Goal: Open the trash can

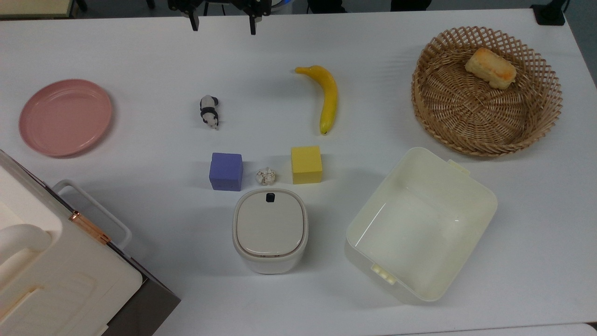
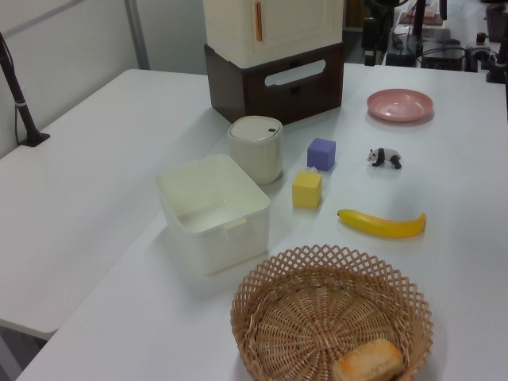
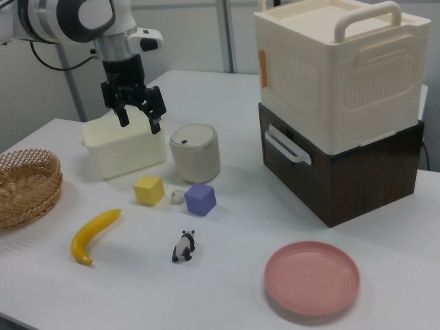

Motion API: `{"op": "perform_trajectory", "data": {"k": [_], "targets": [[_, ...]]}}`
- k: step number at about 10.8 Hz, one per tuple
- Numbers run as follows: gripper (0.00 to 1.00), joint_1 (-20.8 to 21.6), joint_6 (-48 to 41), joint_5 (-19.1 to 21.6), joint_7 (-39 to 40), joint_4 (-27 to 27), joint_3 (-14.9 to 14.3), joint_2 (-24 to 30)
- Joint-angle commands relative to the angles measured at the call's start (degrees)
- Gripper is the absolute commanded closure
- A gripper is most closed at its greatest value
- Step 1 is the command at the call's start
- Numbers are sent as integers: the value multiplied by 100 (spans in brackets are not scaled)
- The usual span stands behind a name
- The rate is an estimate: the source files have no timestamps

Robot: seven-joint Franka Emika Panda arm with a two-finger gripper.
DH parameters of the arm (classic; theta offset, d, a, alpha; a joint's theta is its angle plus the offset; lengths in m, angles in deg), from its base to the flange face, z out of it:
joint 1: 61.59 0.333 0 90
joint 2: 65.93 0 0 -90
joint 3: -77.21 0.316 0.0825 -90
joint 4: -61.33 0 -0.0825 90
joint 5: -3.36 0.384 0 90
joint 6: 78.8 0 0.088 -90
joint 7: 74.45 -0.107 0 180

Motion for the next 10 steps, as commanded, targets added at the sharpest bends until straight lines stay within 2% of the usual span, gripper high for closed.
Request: {"op": "perform_trajectory", "data": {"k": [1,2,4,5,7,9,10], "targets": [[0,-12,81,84,68,39,-20,73],[0,-4,81,84,77,39,-20,64],[13,-3,81,84,86,48,-11,64],[23,-12,81,75,147,48,-20,64],[52,-12,64,75,366,57,-20,64],[69,-12,64,75,376,57,-20,64],[73,-12,72,75,385,57,-11,55]]}}
